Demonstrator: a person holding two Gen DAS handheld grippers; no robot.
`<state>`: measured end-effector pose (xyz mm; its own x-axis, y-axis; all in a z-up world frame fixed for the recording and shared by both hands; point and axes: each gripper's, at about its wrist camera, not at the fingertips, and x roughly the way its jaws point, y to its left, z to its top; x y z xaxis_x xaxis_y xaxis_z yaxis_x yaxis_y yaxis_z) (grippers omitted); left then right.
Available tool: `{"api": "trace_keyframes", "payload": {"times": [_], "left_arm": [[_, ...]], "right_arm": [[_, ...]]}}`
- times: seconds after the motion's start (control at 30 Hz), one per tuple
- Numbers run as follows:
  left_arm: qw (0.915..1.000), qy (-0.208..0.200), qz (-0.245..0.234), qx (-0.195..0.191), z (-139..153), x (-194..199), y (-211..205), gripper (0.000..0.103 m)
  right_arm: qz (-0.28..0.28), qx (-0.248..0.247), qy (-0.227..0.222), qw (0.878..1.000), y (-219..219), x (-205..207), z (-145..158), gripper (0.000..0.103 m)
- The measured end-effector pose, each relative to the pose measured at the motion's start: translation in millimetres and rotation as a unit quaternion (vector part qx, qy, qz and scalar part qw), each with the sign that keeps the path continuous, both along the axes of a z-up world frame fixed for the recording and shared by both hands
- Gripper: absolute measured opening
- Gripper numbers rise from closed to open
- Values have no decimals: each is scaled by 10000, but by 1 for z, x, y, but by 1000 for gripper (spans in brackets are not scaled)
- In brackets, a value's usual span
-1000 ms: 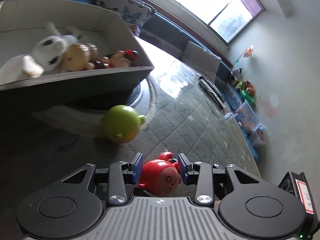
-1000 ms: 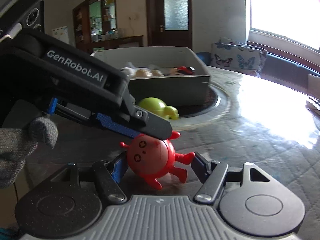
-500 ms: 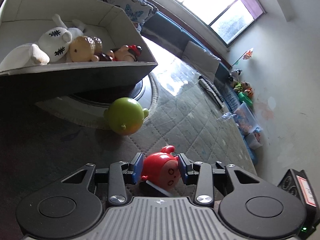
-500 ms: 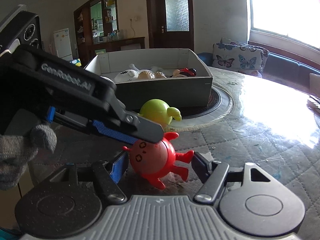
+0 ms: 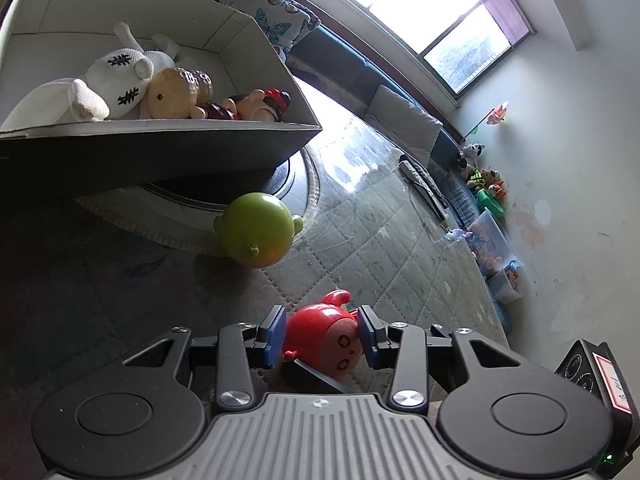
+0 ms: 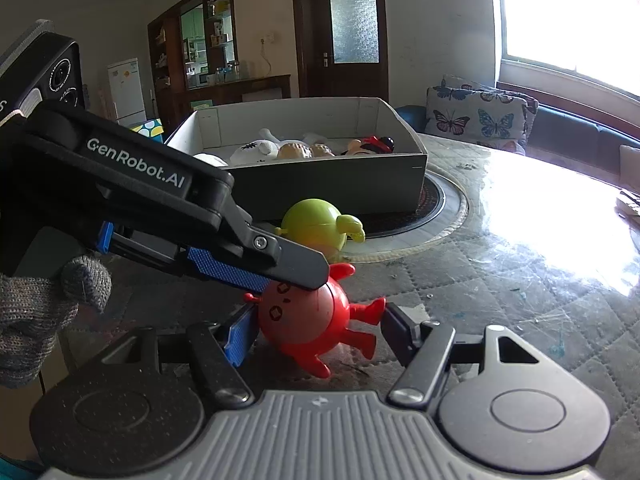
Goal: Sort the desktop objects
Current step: 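Lift the red toy and carry it toward the grey box, then lower the red toy into the box and open the left tool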
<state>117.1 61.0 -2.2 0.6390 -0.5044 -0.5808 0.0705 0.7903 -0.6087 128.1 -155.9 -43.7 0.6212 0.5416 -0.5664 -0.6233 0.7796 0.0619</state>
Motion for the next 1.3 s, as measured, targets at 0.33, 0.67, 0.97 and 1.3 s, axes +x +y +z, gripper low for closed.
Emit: {"api": "trace_keyframes", "payload": {"times": [0.33,0.67,0.97,1.3], "left_arm": [[9999,-14,146,37,3,-14,12,42],[9996,-28,291,45,1,-22,28,42],[9984,-214,509,-88,22,-26,53,42],[9934,-760,854,-77,67,-2,89,42]], "right_arm": [[238,-95,-5,9997,15,-4,2,68],[431,-177,27,9989,34,-1,0,68],[660,-120,-121,9977,55,6,21,68],[840,40,-649,9943,92,39,64,68]]}}
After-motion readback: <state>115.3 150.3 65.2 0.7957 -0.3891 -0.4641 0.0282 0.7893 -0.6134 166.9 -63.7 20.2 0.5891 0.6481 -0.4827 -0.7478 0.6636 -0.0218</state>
